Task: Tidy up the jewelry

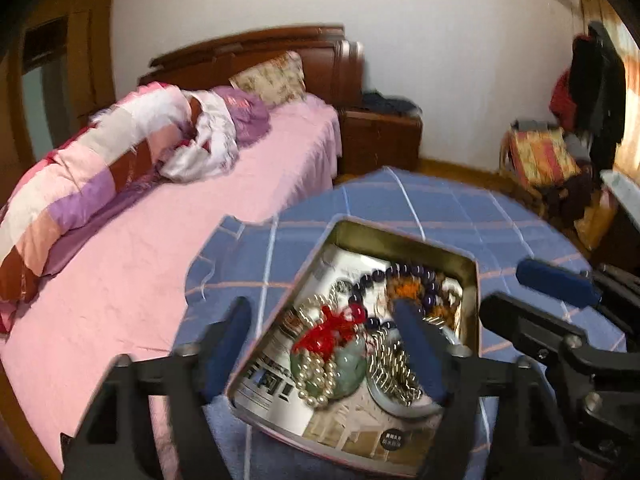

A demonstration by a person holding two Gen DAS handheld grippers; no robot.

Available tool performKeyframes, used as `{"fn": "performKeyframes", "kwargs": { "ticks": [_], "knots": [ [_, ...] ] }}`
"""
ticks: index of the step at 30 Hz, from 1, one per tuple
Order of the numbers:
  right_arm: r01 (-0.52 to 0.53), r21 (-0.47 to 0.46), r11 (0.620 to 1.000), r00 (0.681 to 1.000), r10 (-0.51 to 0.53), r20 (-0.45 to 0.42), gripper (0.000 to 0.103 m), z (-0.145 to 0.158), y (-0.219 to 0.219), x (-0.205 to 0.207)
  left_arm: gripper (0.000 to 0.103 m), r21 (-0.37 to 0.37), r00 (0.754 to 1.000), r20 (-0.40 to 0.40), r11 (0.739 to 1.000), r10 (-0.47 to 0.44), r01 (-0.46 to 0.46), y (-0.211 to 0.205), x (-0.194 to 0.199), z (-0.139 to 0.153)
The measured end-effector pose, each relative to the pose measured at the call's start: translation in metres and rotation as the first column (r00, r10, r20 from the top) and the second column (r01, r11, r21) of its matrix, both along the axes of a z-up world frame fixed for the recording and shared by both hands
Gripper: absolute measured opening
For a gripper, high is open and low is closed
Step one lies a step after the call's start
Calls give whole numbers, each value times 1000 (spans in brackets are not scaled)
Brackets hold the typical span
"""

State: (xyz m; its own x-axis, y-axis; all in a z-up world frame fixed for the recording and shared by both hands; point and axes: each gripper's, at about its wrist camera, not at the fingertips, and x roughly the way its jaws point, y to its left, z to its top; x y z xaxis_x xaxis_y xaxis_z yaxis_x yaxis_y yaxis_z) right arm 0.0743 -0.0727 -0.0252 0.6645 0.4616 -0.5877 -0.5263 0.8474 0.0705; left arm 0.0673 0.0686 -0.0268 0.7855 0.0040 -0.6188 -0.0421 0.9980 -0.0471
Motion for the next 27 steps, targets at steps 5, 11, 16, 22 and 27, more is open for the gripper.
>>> {"fn": "performKeyframes", "kwargs": {
  "ticks": [5,11,16,22,27],
  "knots": [
    [29,14,999,1000,-29,12,52,8,-11,-4,76,8,1000,29,1000,0,0,1,-8,13],
    [39,26,999,999,-39,23,56,13,-17,-8,76,17,999,41,1000,20,-21,3,-12,20],
    [42,27,999,999,-43,25,57,13,-17,-8,76,15,999,42,1000,26,-27,4,-13,20],
    [43,30,999,999,-44,25,58,14,-19,-9,76,16,999,41,1000,25,-26,3,-13,21],
    [44,31,999,999,-45,24,58,13,-19,-9,76,13,999,41,999,30,-31,3,-13,22]
  ]
}}
